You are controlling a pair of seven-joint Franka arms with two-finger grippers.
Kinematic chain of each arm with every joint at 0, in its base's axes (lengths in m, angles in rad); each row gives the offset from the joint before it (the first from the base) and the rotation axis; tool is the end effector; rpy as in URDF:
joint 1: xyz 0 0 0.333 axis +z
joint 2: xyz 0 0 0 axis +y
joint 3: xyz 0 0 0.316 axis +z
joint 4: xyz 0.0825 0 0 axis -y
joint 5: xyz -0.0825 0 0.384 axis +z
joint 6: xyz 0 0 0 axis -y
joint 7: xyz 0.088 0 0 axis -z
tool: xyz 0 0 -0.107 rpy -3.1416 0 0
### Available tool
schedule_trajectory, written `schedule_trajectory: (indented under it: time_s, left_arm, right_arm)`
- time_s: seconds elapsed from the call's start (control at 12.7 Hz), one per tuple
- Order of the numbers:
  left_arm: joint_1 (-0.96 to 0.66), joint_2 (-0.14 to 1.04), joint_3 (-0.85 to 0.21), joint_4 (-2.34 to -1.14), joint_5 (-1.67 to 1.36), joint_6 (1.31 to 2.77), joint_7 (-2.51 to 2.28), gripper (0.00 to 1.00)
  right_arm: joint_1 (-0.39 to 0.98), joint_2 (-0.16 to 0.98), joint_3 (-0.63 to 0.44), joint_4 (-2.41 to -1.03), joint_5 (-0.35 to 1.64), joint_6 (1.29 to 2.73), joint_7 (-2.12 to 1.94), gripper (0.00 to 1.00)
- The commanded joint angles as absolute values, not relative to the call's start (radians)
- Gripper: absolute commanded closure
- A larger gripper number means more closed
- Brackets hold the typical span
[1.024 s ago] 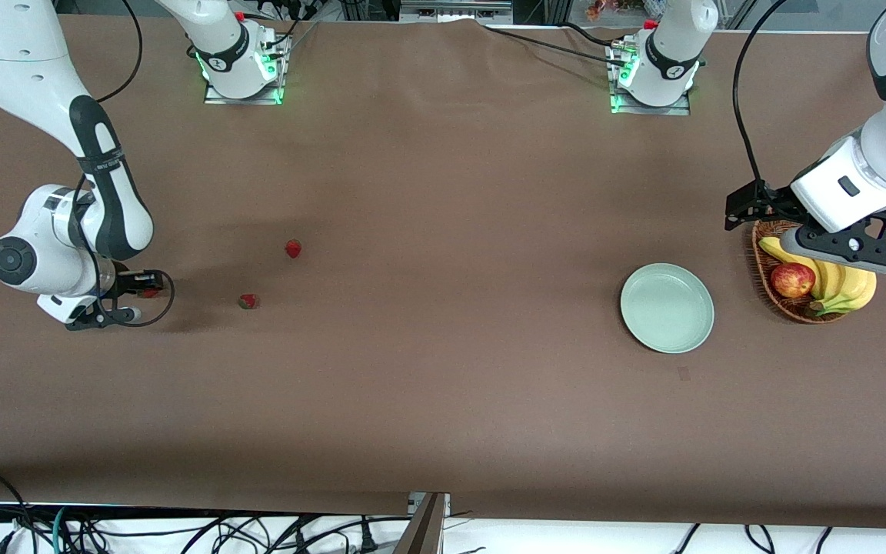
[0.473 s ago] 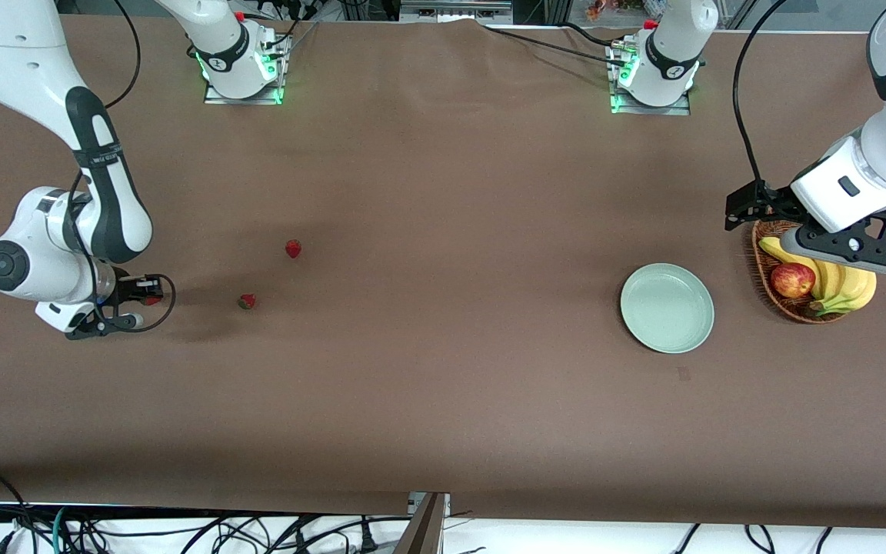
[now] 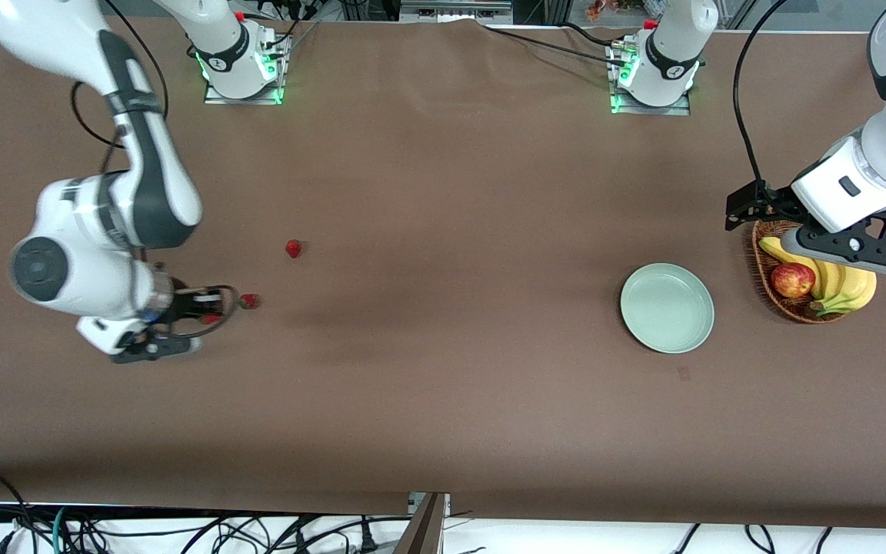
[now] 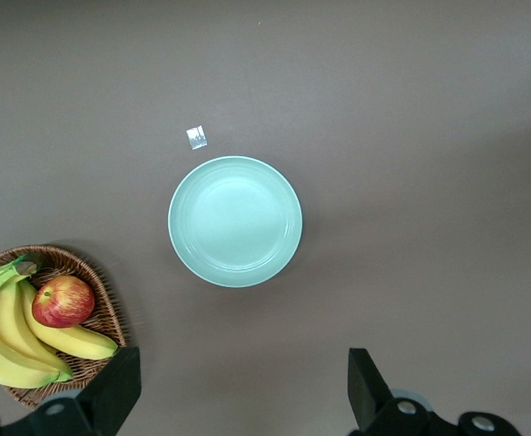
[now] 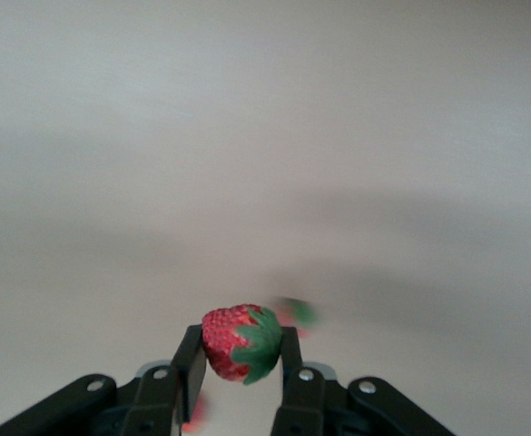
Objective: Collect all strawberries into plate
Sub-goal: 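Carry the strawberry toward the plate with the right gripper while the left gripper approaches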
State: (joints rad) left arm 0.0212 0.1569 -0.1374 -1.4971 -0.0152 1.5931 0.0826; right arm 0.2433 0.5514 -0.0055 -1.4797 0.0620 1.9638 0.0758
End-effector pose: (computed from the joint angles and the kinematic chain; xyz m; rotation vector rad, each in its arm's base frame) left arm 0.5978 -0.0652 0.5712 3.0895 -0.3053 -0.0932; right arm 0.6764 0.1687 0.3497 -3.0898 -0.2120 0.1159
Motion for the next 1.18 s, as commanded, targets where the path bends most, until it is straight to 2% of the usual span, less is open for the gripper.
schedule_trajectory:
  time_s: [0.0, 0.24, 0.47, 0.79, 1.1]
  left_arm:
    - [0.021, 0.167, -0.137, -1.473, -0.020, 1.575, 0.084, 0.00]
    - [0.021, 0.167, -0.138, -1.471, -0.020, 1.575, 0.084, 0.00]
    - [0.021, 0.167, -0.138, -1.471, -0.020, 1.575, 0.084, 0.00]
    - [0.020, 0.167, -0.138, -1.473, -0.020, 1.574, 0.089, 0.00]
    - [0.015, 0.170, -0.144, -1.471, -0.020, 1.575, 0.083, 0.00]
  right_arm:
    - [0.365, 0.681, 0.020, -1.321, 0.083, 1.953, 0.306, 0.88]
    - [0.495, 0.787, 0.061, -1.209, 0.150, 2.044, 0.553, 0.88]
    - [0.639, 0.889, 0.061, -1.140, 0.152, 2.231, 0.756, 0.88]
    - [0.826, 0.988, 0.057, -1.134, 0.147, 2.506, 1.003, 0.87]
    - [0.891, 1.040, 0.051, -1.134, 0.144, 2.675, 1.098, 0.82]
